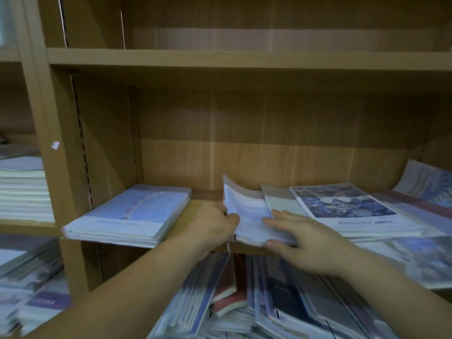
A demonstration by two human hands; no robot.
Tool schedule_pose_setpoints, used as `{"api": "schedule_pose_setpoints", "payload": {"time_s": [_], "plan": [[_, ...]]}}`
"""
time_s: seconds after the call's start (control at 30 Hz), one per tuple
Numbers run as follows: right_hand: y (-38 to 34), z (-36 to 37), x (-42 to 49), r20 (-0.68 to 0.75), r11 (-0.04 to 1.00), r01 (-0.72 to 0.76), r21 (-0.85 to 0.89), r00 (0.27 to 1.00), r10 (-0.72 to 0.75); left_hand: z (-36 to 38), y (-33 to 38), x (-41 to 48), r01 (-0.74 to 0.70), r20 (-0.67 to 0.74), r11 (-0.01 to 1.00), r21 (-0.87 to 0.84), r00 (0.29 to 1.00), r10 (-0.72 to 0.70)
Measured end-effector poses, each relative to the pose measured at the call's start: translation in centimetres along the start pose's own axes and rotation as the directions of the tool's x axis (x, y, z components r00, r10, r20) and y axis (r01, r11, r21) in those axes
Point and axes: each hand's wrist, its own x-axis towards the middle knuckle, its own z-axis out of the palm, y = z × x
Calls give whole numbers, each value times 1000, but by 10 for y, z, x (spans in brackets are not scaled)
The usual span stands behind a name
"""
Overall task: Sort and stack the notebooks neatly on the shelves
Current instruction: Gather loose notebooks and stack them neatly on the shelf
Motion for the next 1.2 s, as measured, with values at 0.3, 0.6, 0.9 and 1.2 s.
{"api": "schedule_pose_setpoints", "payload": {"time_s": [0.3, 0.6, 0.9, 1.2], "plan": [[-5, -3, -3, -171, 981, -161, 105, 969, 177, 1, 21, 18, 366, 188, 830, -421, 930, -315], [12, -6, -11, -131, 911, -254, 325, 942, 309, 22, 30, -13, 362, 287, 702, -613, 930, -229], [-59, -4, 12, 12, 574, -266, 774, 913, 408, -60, -31, -107, -82, -95, 740, -667, 995, 25], [-106, 15, 34, -145, 267, 26, 963, 886, 440, -84, -42, -85, -253, -247, 952, -170, 947, 207]]}}
